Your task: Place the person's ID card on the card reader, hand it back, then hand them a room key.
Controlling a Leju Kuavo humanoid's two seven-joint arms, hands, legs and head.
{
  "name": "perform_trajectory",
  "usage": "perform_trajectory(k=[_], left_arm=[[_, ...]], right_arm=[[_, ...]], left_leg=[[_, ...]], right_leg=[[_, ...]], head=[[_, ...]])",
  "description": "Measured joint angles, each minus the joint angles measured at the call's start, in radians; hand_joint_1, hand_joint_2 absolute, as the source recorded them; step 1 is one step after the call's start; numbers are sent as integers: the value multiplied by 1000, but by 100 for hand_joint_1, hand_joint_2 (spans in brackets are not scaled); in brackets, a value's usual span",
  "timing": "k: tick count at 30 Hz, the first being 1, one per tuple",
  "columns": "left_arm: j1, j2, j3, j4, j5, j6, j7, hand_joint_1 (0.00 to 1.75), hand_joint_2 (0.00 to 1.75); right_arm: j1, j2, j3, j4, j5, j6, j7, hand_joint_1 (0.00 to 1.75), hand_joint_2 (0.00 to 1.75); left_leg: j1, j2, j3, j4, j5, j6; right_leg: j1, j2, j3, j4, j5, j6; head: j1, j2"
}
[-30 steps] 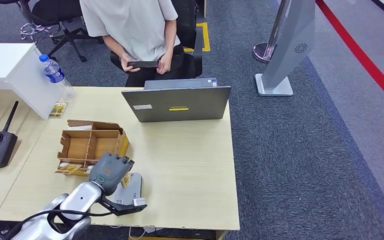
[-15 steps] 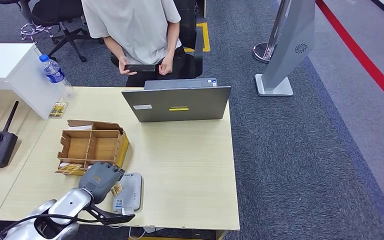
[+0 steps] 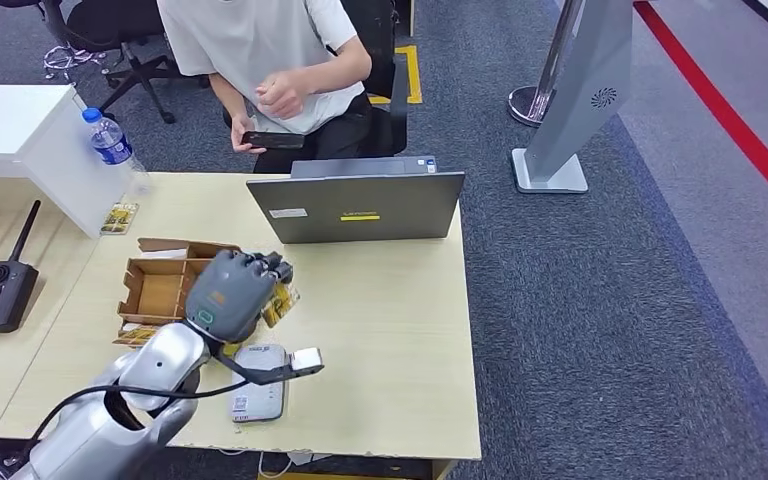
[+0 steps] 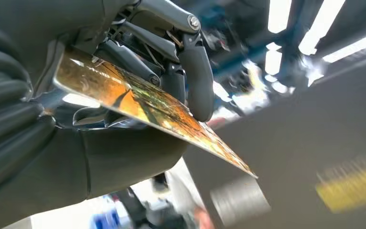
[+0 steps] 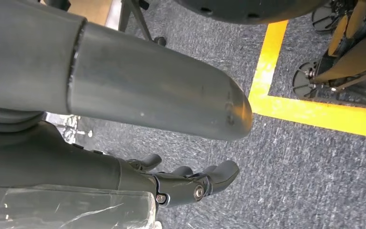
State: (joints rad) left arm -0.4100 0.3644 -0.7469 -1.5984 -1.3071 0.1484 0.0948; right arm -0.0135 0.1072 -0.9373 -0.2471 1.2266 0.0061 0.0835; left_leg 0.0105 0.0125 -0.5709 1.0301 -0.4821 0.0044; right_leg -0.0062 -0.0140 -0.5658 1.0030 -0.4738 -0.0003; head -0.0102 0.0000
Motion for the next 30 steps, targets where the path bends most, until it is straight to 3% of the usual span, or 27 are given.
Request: perform_trajectory(k=[6, 11, 16, 20, 30], left_arm=[[-207, -59, 119, 100, -37, -43, 27, 175, 175], [-356, -76, 192, 316, -132, -49, 96, 175, 175], [-462, -86, 229, 535, -176, -46, 110, 175, 175], [-498, -99, 242, 624, -177, -54, 115, 0, 175], [-492, -127, 281, 657, -109, -67, 87, 0, 175]], right_arm=[[-2, -2, 0, 1, 43, 2, -2, 0, 0], [-3, -6, 4, 3, 70, 6, 10, 0, 0], [-6, -9, 8, 6, 84, 6, 16, 0, 0], [-10, -10, 12, 8, 91, 9, 17, 0, 0], [-10, -11, 21, 10, 91, 10, 17, 0, 0]], left_leg=[[0, 1, -1, 0, 3, -1], [1, 1, -1, 0, 5, -2], [1, 1, -2, 0, 5, -2], [1, 1, -2, 0, 5, -2], [1, 1, -3, 0, 5, -2]], right_leg=[[0, 1, -2, 0, 3, -1], [1, 2, -3, 1, 4, -2], [1, 3, -3, 1, 4, -2], [1, 2, -3, 1, 4, -2], [1, 2, -4, 1, 4, -2]], head=[[-1, 0], [-2, 0], [-2, 0], [-2, 0], [-2, 0]])
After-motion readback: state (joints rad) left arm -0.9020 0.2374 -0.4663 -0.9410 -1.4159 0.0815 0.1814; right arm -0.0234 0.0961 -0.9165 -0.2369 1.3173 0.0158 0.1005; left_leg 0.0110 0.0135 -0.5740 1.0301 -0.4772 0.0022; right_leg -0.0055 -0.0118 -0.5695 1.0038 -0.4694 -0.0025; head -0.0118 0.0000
